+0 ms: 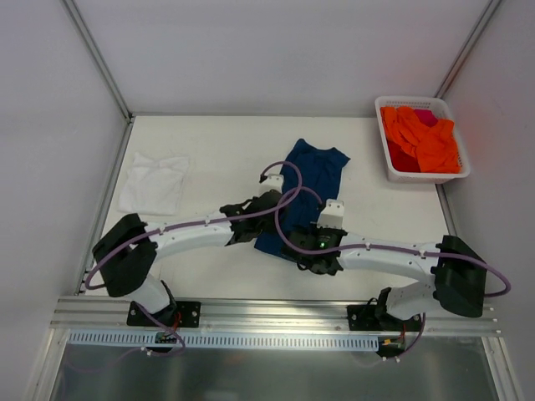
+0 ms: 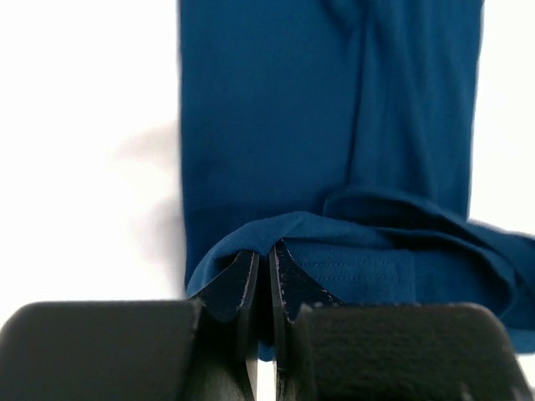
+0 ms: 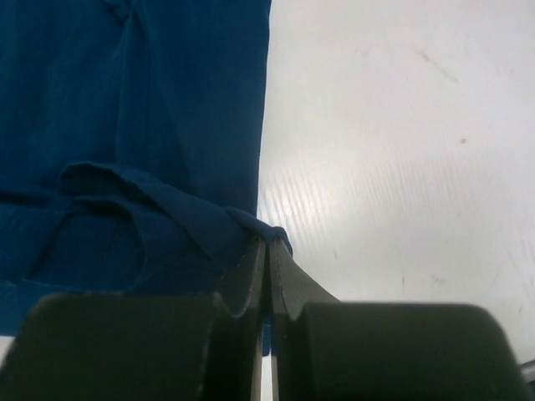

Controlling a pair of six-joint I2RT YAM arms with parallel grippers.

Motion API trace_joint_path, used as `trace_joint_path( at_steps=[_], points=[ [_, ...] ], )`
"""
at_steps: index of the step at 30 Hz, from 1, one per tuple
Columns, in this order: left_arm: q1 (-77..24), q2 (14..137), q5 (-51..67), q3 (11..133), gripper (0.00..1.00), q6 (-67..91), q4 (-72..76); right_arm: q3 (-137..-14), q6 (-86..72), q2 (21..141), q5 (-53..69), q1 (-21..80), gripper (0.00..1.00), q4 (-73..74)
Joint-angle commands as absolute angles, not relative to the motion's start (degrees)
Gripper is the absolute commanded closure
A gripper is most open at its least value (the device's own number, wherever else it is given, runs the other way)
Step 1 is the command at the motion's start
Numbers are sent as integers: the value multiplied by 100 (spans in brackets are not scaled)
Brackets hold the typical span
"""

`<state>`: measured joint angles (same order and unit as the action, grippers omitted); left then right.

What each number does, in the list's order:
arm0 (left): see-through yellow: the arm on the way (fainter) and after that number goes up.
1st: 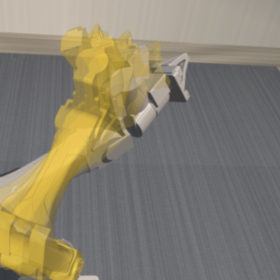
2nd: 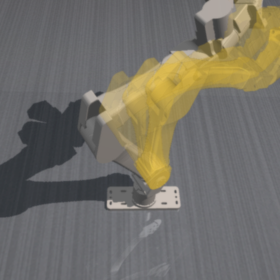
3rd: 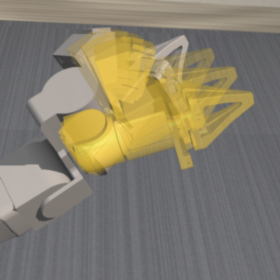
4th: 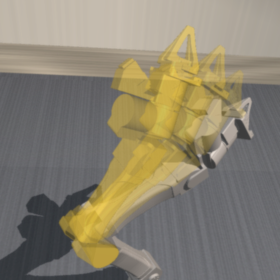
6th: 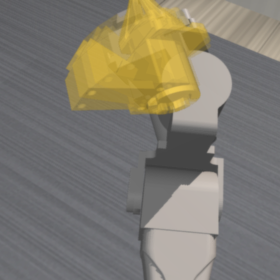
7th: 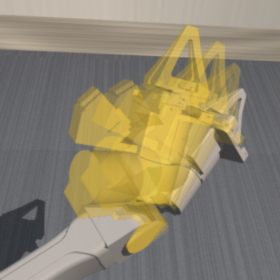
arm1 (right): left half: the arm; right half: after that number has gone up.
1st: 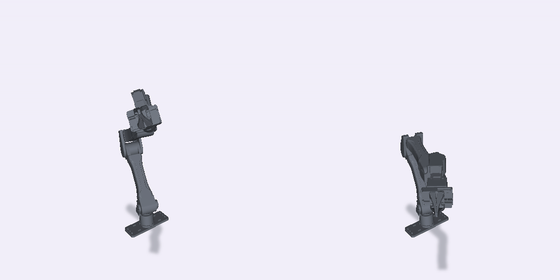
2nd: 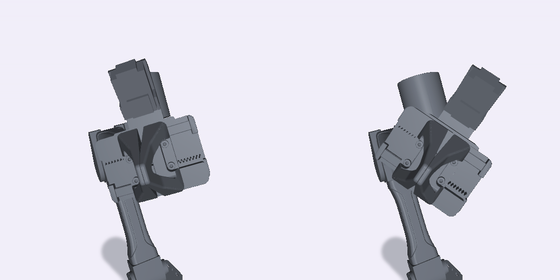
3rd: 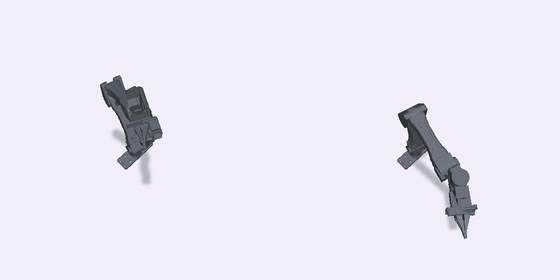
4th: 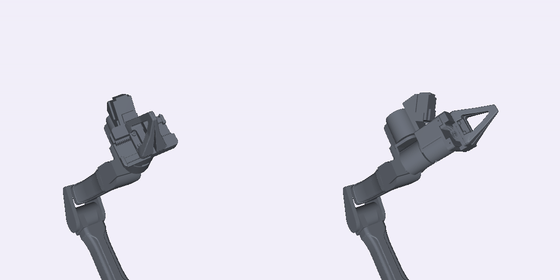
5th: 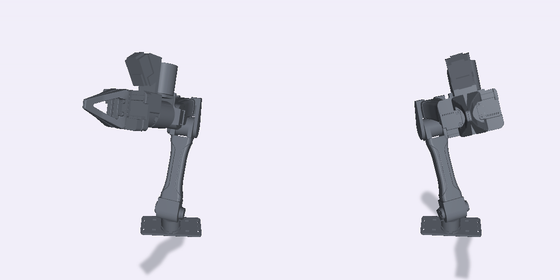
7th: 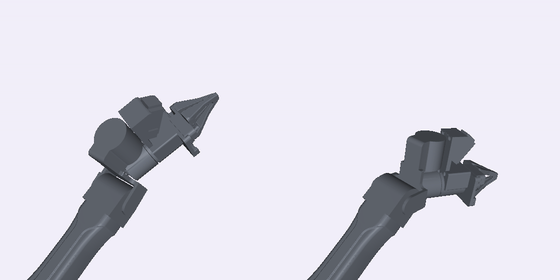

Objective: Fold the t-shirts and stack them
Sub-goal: Fold the folded rectangular tshirt in 1/3 of the way

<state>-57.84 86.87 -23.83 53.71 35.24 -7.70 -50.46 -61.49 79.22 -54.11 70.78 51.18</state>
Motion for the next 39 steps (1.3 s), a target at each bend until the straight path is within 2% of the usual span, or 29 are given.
trace_joint_path(
  at_steps=[1,9,19,22,23,24,25,26,27,29,30,31,35,37,38,39],
  points=[
    [-5476,9367,-1741,6265,100,2629,-361,-5203,-4285,7866,-5441,6496,99,4010],
    [-4967,11055,-1168,8022,100,2180,-684,-5546,-2892,8762,-4695,5257,100,2761],
    [-4746,11163,-1626,8156,98,1995,-967,-6284,-2206,9914,-4298,4614,100,2250],
    [-4711,11197,-1512,8191,91,1855,-984,-6425,-2136,10019,-4289,4606,100,2241],
    [-4685,11267,-1468,8218,77,1828,-976,-6451,-2127,10037,-4298,4605,100,2241],
    [-4685,11302,-1433,8261,57,1811,-984,-6495,-2101,10063,-4298,4597,99,2250],
    [-4676,11355,-1407,8288,34,1793,-984,-6513,-2118,10090,-4324,4597,94,2328],
    [-4676,11364,-1398,8340,3,1793,-984,-6539,-2136,10099,-4394,4597,84,2338],
    [-4676,11382,-1371,8384,1,1767,-976,-6556,-2118,10099,-4447,4588,61,2355],
    [-4676,11356,-1362,8533,1,1705,-941,-6583,-2048,9976,-4735,4597,33,2364],
    [-4676,11329,-1432,8612,1,1670,-940,-6609,-2004,9915,-4850,4579,23,2382],
    [-4676,11225,-1467,8692,1,1626,-940,-6714,-1856,9844,-4947,4553,22,2399],
    [-4676,10873,-1617,9096,1,1477,-949,-7048,-1310,9213,-5413,4483,21,2452],
    [-4676,10558,-1539,9044,1,1581,-976,-7119,-1117,8957,-5327,4482,32,2452],
    [-4684,10460,-1486,8861,1,1652,-984,-7110,-1029,8712,-5100,4482,38,2470],
    [-4693,10337,-1442,8729,1,1731,-984,-7067,-1028,8579,-4958,4482,69,2487]
  ],
)
